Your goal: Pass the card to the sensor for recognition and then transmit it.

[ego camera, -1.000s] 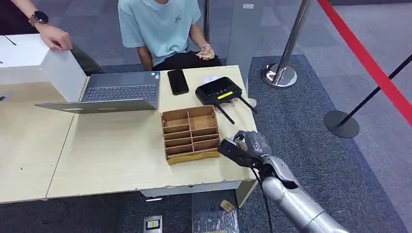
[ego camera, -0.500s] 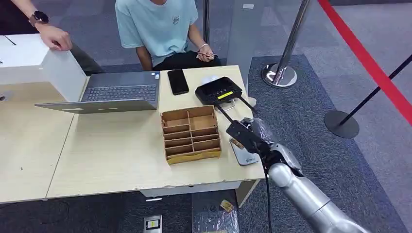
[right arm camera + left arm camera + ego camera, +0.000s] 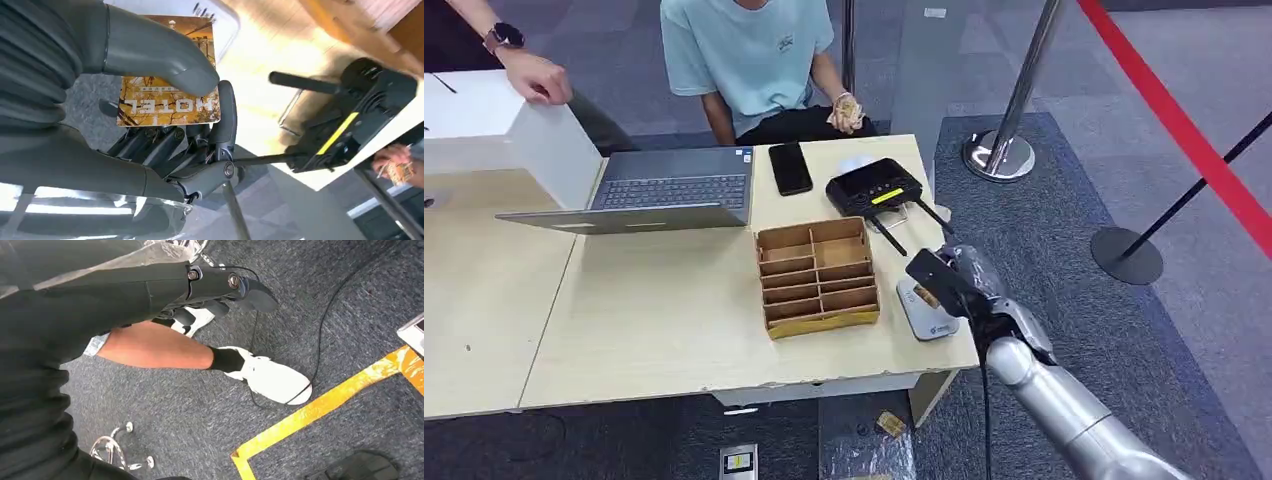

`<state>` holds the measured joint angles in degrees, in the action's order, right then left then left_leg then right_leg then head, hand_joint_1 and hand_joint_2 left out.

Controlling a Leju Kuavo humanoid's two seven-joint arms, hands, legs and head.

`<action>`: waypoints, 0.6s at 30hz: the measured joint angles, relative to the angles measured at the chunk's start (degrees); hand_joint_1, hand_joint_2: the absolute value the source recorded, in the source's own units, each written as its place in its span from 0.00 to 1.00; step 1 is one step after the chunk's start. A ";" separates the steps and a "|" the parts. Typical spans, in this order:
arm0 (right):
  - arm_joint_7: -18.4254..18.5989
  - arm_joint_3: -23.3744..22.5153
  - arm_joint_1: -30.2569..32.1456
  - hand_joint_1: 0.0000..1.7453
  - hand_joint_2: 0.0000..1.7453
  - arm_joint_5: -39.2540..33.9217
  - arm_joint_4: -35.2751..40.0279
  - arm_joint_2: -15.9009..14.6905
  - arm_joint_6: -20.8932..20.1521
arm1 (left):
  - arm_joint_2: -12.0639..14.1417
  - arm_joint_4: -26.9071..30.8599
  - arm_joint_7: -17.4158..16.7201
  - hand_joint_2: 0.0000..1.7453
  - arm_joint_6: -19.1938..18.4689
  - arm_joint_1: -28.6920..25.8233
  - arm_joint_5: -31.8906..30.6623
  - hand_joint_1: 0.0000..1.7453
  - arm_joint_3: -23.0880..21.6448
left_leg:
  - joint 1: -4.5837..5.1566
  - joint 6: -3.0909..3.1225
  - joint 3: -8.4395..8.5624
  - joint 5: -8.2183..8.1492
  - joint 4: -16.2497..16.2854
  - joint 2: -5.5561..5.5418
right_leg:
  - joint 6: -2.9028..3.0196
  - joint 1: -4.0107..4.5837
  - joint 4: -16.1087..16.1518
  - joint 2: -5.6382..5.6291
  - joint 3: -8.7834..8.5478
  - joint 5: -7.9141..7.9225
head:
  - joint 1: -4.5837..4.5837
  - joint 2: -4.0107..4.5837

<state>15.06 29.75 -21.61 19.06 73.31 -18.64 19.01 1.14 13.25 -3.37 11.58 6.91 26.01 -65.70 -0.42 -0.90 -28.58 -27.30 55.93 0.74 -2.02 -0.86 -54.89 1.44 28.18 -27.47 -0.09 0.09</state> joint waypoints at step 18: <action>-4.24 -0.48 2.41 1.00 1.00 -1.23 -6.78 1.68 2.25 | 0.00 0.00 -0.57 1.00 0.02 0.02 0.24 0.00 0.00 | -0.01 0.00 0.01 0.00 -0.01 0.00 | 0.00 0.01 -0.01 0.00 -0.01 0.00 | 0.02 0.00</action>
<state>10.82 29.27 -19.20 17.83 66.53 -16.96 21.27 1.14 13.25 -3.93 11.61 6.93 26.25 -65.70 -0.42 -0.90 -28.57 -27.30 55.92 0.74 -2.01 -0.85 -54.90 1.44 28.17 -27.48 -0.07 0.09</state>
